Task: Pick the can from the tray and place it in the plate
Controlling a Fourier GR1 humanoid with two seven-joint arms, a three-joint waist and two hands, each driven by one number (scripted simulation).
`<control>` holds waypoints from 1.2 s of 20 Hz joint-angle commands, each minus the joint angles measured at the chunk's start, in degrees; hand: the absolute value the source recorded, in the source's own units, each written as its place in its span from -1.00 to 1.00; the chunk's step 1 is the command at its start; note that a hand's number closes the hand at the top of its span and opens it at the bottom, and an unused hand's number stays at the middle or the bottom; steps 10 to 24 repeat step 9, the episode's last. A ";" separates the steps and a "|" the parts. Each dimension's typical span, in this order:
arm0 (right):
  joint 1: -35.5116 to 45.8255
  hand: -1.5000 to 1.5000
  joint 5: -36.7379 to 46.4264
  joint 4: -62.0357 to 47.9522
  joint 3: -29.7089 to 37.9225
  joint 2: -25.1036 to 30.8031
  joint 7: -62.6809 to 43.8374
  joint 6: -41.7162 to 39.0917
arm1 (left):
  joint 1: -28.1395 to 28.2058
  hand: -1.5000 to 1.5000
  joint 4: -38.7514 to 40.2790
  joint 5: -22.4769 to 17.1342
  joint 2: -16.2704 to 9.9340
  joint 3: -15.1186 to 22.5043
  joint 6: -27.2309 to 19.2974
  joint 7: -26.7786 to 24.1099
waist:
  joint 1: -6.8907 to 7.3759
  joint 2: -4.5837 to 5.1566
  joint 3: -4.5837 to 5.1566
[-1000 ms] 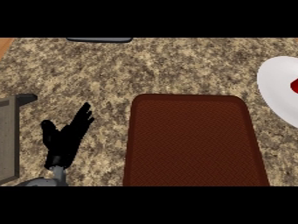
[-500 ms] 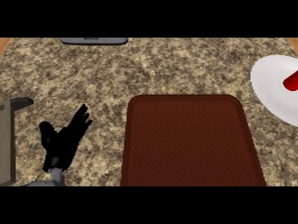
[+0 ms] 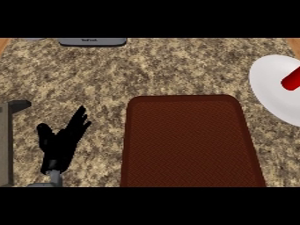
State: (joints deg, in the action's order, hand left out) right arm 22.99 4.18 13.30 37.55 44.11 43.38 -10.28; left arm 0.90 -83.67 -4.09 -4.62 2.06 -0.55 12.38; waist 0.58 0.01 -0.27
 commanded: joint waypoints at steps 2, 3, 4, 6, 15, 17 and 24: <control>-4.96 -1.00 -0.37 3.77 -2.61 -1.24 0.46 0.68 | 0.31 0.00 0.88 -0.09 0.18 -0.43 0.24 0.78 | -0.57 -0.05 0.27; -6.56 -1.00 -0.54 2.39 -2.24 -0.13 1.63 -1.47 | 3.81 0.00 -2.57 -0.94 -0.78 -0.32 1.46 1.58 | -0.35 -0.02 0.23; -6.71 -1.00 -0.64 2.89 -2.94 -2.09 2.43 -0.57 | -0.91 0.00 1.70 2.31 1.86 1.22 -1.85 0.58 | -0.52 0.04 0.23; -7.23 -1.00 -0.88 2.12 -3.21 -1.50 4.20 0.06 | -0.16 0.00 0.45 0.53 0.74 0.24 0.18 1.65 | -0.27 0.09 0.19; -8.86 -1.00 -2.05 3.42 -3.53 -1.29 3.75 -0.79 | 1.83 0.00 -2.13 1.84 2.49 1.96 -1.61 2.57 | -0.29 0.04 0.20; -8.86 -1.00 -2.05 3.42 -3.53 -1.29 3.75 -0.79 | 1.83 0.00 -2.13 1.84 2.49 1.96 -1.61 2.57 | -0.29 0.04 0.20; -8.86 -1.00 -2.05 3.42 -3.53 -1.29 3.75 -0.79 | 1.83 0.00 -2.13 1.84 2.49 1.96 -1.61 2.57 | -0.29 0.04 0.20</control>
